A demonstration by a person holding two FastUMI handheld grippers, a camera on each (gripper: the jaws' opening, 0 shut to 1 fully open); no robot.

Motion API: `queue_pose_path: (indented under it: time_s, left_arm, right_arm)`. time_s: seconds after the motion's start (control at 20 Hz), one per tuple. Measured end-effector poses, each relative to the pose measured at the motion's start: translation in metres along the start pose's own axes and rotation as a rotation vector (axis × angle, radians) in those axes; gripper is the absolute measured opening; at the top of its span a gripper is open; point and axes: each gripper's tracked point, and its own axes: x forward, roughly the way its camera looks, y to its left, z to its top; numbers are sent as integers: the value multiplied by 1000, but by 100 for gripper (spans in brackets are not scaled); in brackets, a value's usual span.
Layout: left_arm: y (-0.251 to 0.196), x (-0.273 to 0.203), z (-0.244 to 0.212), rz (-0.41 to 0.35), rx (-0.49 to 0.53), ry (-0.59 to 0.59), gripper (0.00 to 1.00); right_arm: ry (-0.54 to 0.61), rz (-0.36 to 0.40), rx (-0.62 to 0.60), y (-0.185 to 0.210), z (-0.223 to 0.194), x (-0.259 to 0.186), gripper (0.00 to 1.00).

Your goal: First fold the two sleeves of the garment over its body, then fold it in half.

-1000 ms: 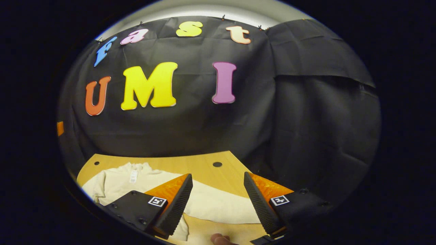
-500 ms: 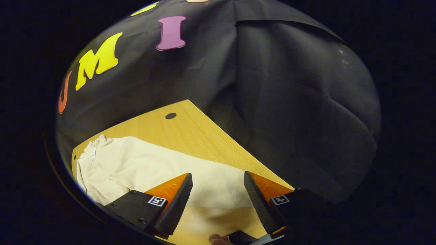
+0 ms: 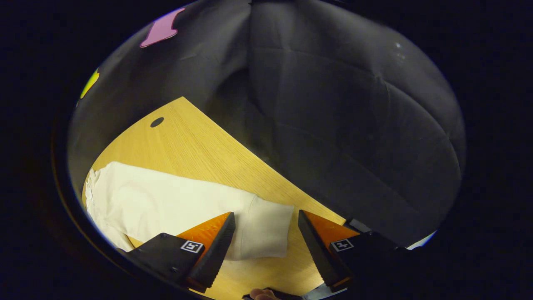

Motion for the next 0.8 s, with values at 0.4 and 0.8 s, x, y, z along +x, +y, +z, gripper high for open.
queue_pose_path:
  time_s: [0.4, 0.8]
  left_arm:
    - [16, 5, 2, 4, 15, -18, 99]
    - [38, 13, -14, 16, -10, 26, 99]
  right_arm:
    - [147, -43, 58, -5, -9, 21, 95]
    - [254, -29, 57, -4, -8, 20, 88]
